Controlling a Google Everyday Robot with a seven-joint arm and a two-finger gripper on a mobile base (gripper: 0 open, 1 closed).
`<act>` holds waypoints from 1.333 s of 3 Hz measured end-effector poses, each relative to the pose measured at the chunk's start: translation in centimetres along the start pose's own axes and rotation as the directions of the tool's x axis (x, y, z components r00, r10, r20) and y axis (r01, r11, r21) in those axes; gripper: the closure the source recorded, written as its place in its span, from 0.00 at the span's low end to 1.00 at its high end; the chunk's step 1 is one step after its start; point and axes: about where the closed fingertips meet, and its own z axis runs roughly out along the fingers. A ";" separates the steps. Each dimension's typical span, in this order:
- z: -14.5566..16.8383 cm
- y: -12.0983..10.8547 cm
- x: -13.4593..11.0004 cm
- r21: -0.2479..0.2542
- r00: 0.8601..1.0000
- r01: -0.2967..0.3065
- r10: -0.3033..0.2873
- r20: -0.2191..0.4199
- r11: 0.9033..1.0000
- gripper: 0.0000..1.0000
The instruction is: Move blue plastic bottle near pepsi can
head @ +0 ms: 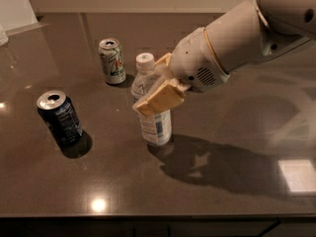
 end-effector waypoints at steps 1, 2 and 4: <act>0.5 0.1 -2.8 -0.028 0.999 0.013 -0.012 0.041 1.000 1.00; 1.7 0.7 -4.9 -0.061 0.996 0.027 -0.021 0.092 0.998 1.00; 5.0 2.2 -6.9 -0.090 0.986 0.076 -0.061 0.157 0.993 1.00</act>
Offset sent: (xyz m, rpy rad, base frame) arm -0.0066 0.0735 0.0337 0.1671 0.0321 0.1092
